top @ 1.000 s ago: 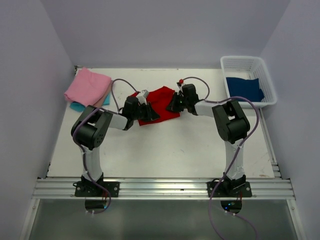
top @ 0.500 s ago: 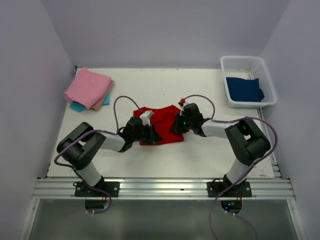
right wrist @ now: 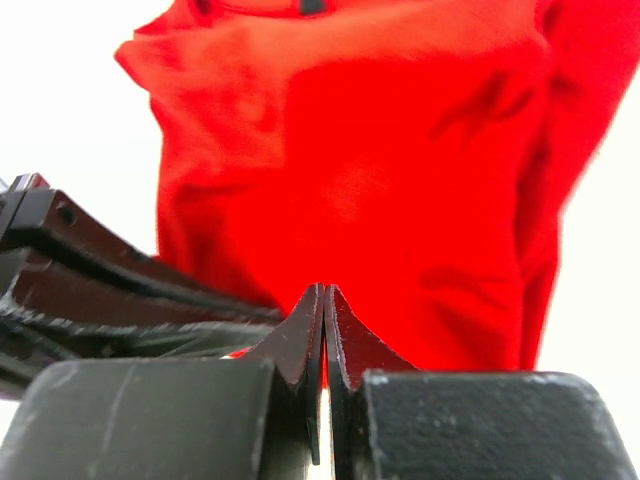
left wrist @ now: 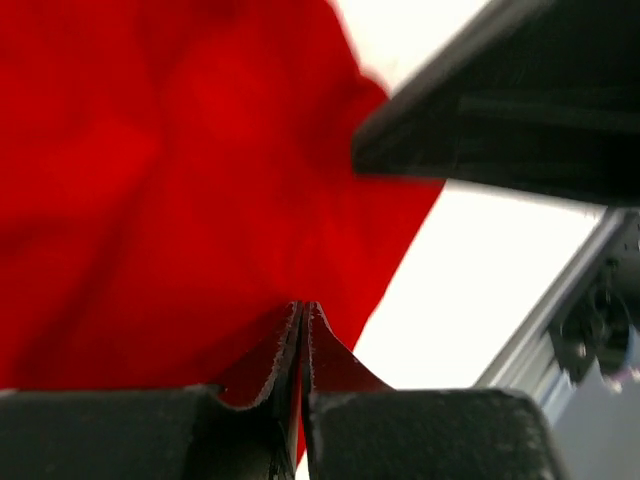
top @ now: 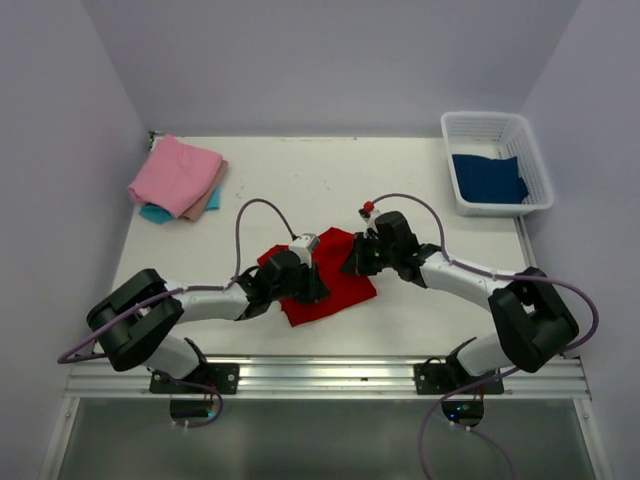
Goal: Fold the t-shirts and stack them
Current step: Smooth out wrinkles on the folded tshirt
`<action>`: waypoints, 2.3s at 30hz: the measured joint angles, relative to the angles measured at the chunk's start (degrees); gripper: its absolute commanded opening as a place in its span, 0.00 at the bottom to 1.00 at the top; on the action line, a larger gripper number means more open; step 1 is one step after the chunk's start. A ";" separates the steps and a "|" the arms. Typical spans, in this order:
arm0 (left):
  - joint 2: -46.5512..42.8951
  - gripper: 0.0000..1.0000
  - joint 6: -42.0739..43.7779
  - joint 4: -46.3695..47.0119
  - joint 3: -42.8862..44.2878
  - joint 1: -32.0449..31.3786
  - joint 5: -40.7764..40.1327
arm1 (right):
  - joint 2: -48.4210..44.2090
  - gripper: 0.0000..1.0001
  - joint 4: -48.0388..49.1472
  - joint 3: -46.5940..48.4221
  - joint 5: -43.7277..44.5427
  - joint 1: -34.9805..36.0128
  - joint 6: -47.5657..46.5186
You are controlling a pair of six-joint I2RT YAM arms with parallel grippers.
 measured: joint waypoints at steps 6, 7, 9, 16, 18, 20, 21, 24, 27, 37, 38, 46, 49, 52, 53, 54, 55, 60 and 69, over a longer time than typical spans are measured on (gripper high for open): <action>0.81 0.00 3.96 -2.99 8.94 3.37 -4.39 | 0.26 0.00 1.77 0.44 -2.71 0.44 2.99; 1.53 0.00 4.22 -2.75 10.14 4.61 -4.28 | 0.50 0.00 2.34 0.09 -2.89 0.79 3.61; 3.17 0.00 4.90 -2.01 11.93 6.84 -3.96 | 0.74 0.00 3.28 -1.05 -2.89 2.03 4.90; 6.93 0.00 5.25 -0.46 12.11 8.79 -1.44 | 2.64 0.00 6.58 -5.57 -3.13 6.43 8.70; 6.95 0.00 5.01 2.03 11.23 8.79 0.46 | 3.67 0.00 7.30 -6.36 -3.10 6.91 9.51; 6.95 0.00 4.52 5.31 10.23 8.79 2.78 | 4.83 0.00 7.98 -6.62 -3.10 7.15 9.99; 6.99 0.00 4.39 6.60 9.90 8.79 3.98 | 5.35 0.00 8.37 -6.62 -3.10 7.19 10.08; 7.96 0.00 3.98 10.56 9.66 8.79 6.99 | 6.69 0.00 9.62 -6.62 -3.13 7.19 10.40; 11.28 0.00 3.98 14.58 9.94 8.85 9.22 | 7.69 0.00 10.82 -6.56 -3.32 7.19 10.56; 25.97 0.00 3.41 20.55 12.68 14.29 15.21 | 8.48 0.00 12.98 -6.54 -2.80 7.10 10.78; 26.27 0.00 3.43 21.07 12.70 15.02 15.54 | 8.48 0.00 13.16 -6.54 -2.34 7.08 10.78; 27.50 0.00 6.71 17.14 17.77 23.71 11.02 | 8.55 0.00 12.46 -6.64 -1.16 7.19 10.51; 29.16 0.00 8.52 15.72 21.05 27.34 9.14 | 9.14 0.00 12.35 -6.67 -1.40 7.19 10.45; 29.92 0.00 9.05 15.43 22.23 29.99 8.98 | 9.14 0.00 12.44 -6.67 -1.42 7.19 10.40; 29.94 0.00 9.22 15.43 22.25 30.58 9.07 | 9.14 0.00 12.46 -6.67 -1.42 7.19 10.40; 29.94 0.00 9.35 15.43 22.25 30.91 9.14 | 9.14 0.00 12.46 -6.67 -1.44 7.19 10.40; 29.94 0.00 9.62 15.45 22.25 31.19 9.31 | 9.14 0.00 12.46 -6.67 -1.46 7.19 10.38; 29.59 0.00 9.62 18.47 19.87 31.36 10.25 | 9.14 0.00 8.70 -4.17 -1.60 7.19 8.72; 28.20 0.00 9.66 19.28 17.73 31.45 11.06 | 18.01 0.00 2.38 20.48 -0.50 7.10 3.37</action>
